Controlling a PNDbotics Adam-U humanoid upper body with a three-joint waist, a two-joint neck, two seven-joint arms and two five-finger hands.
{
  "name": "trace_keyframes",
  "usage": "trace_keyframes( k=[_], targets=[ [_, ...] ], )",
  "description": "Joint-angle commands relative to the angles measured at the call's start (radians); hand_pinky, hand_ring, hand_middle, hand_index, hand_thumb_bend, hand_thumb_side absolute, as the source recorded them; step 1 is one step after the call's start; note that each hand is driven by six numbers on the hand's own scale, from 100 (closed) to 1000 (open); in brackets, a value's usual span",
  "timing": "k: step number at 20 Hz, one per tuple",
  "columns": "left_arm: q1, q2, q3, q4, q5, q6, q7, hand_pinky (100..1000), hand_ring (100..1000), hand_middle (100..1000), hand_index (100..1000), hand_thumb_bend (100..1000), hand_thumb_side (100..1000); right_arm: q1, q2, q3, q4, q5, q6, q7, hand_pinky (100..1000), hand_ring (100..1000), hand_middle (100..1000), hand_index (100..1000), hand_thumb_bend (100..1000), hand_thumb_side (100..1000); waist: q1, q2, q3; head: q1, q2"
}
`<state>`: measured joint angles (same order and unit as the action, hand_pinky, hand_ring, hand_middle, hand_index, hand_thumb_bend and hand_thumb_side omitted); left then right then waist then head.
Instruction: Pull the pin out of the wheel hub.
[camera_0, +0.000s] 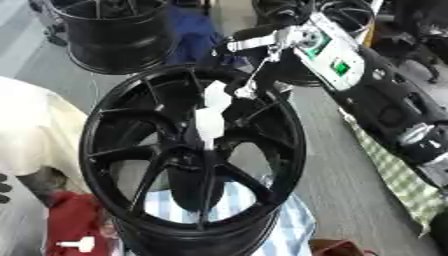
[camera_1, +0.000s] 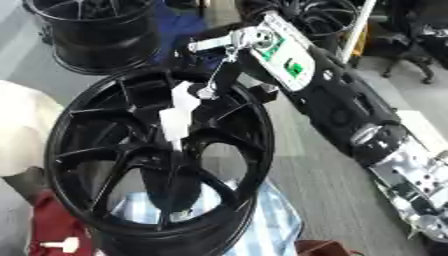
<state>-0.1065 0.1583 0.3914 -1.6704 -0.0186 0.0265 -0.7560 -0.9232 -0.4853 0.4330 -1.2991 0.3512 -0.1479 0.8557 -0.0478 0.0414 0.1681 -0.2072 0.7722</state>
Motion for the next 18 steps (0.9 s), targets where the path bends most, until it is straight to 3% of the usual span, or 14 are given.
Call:
trace_keyframes(
  k=[1, 18],
  targets=[
    [-0.016, 0.016, -0.004, -0.017, 0.003, 0.000, -0.004, 637, 664, 638, 829, 100, 723, -0.016, -0.015, -0.004, -0.021, 0.018, -0.002, 0.015, 828, 893, 900, 947, 121, 100, 0.004, -0.006, 0.003, -0.006, -0.005],
    [-0.027, 0.017, -0.005, -0.019, 0.008, -0.004, -0.008, 638, 666, 638, 830, 100, 722, -0.006, 0.001, -0.006, 0.003, 0.128, -0.041, 0.023, 859, 920, 899, 938, 100, 100, 0.006, 0.005, 0.014, -0.019, -0.014]
  ],
)
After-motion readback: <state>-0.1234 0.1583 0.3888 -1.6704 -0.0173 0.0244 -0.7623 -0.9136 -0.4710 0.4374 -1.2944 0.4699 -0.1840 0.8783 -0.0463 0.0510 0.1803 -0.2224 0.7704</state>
